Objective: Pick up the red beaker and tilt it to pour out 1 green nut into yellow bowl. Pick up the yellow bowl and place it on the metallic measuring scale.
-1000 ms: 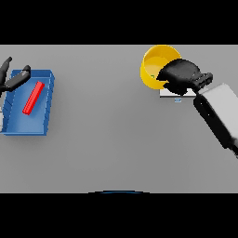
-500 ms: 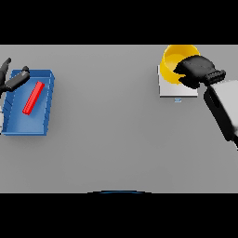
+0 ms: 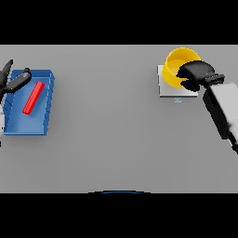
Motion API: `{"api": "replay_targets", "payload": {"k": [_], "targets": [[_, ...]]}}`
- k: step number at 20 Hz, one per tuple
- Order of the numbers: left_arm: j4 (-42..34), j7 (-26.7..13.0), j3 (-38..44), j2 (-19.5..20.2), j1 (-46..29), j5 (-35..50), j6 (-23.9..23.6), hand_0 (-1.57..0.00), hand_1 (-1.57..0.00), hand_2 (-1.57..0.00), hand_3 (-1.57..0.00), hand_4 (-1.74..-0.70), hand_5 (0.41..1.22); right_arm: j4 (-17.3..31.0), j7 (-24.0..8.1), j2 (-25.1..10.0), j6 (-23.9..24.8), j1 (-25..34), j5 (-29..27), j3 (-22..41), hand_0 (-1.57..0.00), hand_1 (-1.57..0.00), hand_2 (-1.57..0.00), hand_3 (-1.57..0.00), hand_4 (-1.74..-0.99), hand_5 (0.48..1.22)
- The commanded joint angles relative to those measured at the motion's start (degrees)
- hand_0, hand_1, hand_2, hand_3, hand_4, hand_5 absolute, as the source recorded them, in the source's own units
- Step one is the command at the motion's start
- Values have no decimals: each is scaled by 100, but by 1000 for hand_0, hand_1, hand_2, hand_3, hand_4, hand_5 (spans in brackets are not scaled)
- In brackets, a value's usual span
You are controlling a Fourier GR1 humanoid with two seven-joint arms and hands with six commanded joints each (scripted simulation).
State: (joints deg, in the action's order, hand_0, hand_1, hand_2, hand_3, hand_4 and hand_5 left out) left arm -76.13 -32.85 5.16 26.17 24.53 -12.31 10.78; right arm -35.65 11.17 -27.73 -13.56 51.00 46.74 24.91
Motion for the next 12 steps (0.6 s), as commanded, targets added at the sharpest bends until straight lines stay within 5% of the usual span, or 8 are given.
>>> {"api": "replay_targets", "payload": {"k": [1,2,4,5,6,9,12], "targets": [[1,-74,-12,4,63,-10,10,1,1,1,1,-845,788,72,107,-8,14,23,4,8,-1571,-1571,-1382,-1417,-1741,1221],[-44,-44,25,55,24,25,42,1,1,1,1,-844,783,91,169,-29,29,16,-5,5,-1571,-1571,-1374,-1448,-1741,1221],[15,-59,-34,14,55,-42,13,1,1,1,1,-838,779,122,74,44,11,53,-24,-3,-1565,-1496,-1437,-1249,-1741,1221],[27,-68,-10,45,59,-38,23,1,1,1,1,-836,775,86,67,24,-35,-12,-41,-1,-1558,-1428,-1343,-1110,-1682,1221],[-1,-76,-24,32,58,-21,44,1,1,1,1,-837,773,83,14,22,-87,34,-53,-11,-1471,-1285,-1178,-959,-1632,1145],[-6,5,23,29,-16,-7,-11,1,1,1,1,-835,768,132,-80,54,-258,27,-215,-143,-946,-811,-708,-576,-1535,965],[10,-54,6,-33,31,44,19,1,1,1,1,-837,760,163,-129,89,-373,53,-308,-217,-484,-459,-376,-318,-1485,863]]}}
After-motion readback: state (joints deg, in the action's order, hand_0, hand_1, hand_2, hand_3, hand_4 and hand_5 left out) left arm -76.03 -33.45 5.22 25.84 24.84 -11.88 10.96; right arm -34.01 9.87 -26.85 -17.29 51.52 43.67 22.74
